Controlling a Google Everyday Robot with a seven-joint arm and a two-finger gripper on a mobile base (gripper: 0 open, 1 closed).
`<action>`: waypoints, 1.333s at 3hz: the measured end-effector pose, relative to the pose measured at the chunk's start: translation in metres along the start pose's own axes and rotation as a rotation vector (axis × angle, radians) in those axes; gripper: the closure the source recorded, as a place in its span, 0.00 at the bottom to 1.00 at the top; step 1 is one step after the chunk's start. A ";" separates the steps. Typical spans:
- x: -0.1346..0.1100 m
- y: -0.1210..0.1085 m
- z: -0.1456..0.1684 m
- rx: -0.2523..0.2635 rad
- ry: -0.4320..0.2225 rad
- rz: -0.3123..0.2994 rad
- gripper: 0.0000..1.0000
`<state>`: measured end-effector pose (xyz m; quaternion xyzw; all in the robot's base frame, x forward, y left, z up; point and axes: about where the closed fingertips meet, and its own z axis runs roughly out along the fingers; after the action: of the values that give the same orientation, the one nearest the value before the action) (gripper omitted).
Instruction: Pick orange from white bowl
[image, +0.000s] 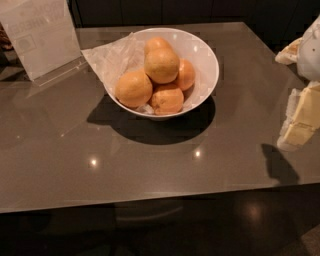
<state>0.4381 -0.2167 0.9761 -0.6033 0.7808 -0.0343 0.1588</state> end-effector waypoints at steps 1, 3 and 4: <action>0.000 0.000 0.000 0.000 0.000 0.000 0.00; -0.034 -0.017 0.007 -0.021 -0.105 -0.055 0.00; -0.076 -0.034 0.016 -0.057 -0.203 -0.130 0.00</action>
Offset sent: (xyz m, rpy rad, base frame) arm 0.0086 0.0082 0.0008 0.0407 -0.0074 0.0220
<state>0.4911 -0.1514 0.9854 -0.6575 0.7204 0.0392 0.2172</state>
